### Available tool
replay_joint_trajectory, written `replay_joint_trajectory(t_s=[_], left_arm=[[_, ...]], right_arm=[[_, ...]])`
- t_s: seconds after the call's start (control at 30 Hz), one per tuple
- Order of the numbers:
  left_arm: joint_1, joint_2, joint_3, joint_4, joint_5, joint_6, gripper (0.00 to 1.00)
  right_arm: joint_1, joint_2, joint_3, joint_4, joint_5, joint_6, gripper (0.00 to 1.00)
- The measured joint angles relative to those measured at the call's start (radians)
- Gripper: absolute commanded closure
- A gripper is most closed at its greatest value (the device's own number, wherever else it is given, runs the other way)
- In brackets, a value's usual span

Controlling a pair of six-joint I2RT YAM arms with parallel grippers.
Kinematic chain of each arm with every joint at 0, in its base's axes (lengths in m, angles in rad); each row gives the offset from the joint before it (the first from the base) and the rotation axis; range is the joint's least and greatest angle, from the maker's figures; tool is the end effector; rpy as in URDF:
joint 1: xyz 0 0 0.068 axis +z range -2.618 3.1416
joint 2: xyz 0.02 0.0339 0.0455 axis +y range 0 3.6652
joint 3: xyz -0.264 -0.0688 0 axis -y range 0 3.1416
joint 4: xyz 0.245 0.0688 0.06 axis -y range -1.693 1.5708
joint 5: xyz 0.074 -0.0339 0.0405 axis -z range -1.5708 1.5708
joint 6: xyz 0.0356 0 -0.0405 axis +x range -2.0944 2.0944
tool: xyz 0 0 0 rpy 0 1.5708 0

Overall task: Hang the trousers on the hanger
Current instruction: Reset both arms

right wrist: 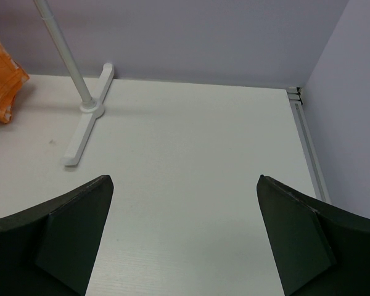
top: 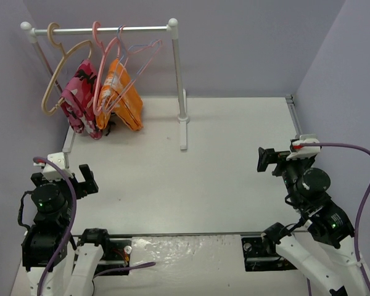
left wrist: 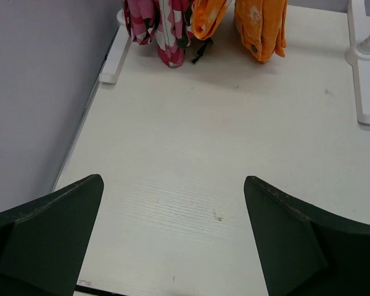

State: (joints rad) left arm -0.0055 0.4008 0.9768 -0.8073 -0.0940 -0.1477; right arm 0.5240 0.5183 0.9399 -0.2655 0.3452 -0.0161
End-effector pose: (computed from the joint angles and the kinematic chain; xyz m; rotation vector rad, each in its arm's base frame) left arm 0.0563 0.0030 0.3752 -0.1947 1.7906 -0.0247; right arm 0.0890 0.0375 0.4160 -0.0982 1.4229 0.1748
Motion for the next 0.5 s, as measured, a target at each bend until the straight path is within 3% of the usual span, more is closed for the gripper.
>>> replay_joint_trajectory(t_s=[0.5], left_arm=[[0.000, -0.102, -0.152, 0.026, -0.052, -0.020, 0.03]], right_arm=[[0.000, -0.085, -0.111, -0.010, 0.035, 0.070, 0.00]])
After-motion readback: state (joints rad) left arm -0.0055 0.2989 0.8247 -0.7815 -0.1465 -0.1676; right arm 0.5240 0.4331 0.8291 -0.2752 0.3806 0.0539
